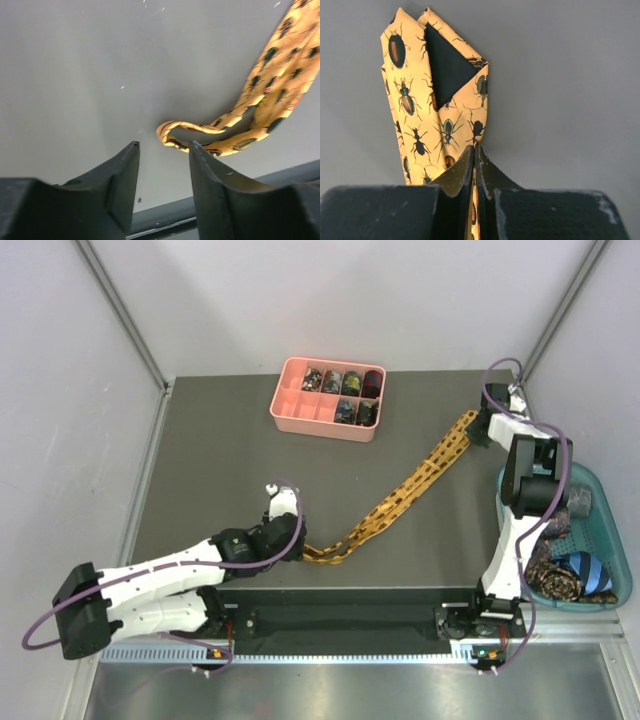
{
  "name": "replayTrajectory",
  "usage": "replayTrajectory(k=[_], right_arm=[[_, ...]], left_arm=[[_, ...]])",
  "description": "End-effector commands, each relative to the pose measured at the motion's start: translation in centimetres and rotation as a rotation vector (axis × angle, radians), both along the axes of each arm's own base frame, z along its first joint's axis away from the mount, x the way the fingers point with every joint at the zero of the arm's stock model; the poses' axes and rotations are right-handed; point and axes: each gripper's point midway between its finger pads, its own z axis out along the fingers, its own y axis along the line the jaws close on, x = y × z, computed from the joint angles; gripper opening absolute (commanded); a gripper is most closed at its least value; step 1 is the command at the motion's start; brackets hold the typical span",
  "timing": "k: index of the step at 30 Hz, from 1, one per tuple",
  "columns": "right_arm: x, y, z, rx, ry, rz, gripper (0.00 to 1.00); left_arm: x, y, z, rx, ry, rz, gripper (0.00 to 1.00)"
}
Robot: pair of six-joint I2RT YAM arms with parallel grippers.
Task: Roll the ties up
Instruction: Flatten the tie
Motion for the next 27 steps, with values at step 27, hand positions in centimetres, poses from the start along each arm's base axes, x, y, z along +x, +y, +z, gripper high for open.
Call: replayTrajectory(k=[27], right_arm=[[1.1,-0.8,1.3,-0.002,-0.059,0.027,0.0]], left_arm=[[-0.6,-8.3,-2.4,0.195,0.113,-0.572,0.46]])
